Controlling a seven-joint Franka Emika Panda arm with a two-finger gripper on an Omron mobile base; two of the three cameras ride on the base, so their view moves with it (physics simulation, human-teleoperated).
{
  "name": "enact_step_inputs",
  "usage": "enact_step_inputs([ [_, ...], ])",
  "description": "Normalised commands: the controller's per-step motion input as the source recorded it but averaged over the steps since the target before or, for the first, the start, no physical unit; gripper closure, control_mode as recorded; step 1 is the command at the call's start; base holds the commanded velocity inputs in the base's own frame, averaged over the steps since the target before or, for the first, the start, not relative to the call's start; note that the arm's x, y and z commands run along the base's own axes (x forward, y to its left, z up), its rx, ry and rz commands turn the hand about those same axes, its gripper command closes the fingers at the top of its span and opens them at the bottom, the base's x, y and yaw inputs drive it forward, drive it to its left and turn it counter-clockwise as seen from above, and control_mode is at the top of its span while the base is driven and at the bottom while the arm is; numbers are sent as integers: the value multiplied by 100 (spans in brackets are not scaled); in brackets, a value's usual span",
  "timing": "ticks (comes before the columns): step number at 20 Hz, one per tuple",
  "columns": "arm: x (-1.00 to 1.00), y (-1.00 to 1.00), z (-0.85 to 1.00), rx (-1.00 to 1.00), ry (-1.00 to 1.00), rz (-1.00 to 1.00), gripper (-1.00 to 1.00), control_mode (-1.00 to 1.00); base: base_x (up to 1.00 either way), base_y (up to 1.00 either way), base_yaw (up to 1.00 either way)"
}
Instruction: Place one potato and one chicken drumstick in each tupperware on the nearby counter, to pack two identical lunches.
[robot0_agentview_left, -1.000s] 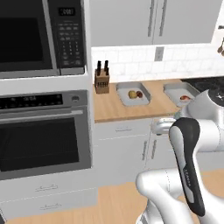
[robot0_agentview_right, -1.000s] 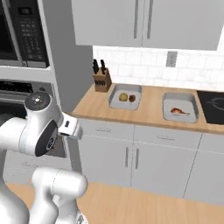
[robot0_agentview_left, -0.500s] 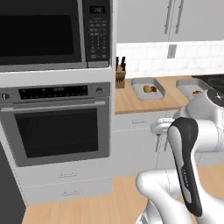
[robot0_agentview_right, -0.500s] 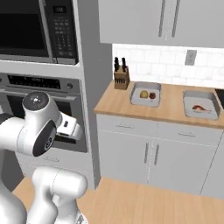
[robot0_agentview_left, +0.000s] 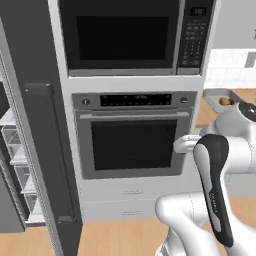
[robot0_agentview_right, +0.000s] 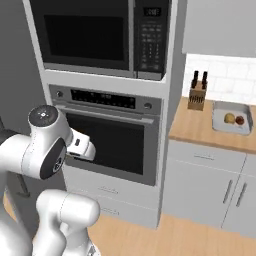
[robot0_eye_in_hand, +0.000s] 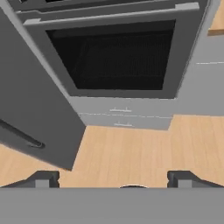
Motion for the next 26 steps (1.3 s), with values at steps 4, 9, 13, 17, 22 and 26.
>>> enact_step_inputs([
  [4,0,0,0,0,0,0,-100,100,-30,84,33],
  [9,0,0,0,0,0,0,-100,100,-96,64,14],
  [13,0,0,0,0,0,0,-100,100,-96,73,4],
  [17,0,0,0,0,0,0,-100,100,0,100,0],
  [22,0,0,0,0,0,0,-100,100,53,100,-1],
  [26,0,0,0,0,0,0,-100,100,28,100,-13],
])
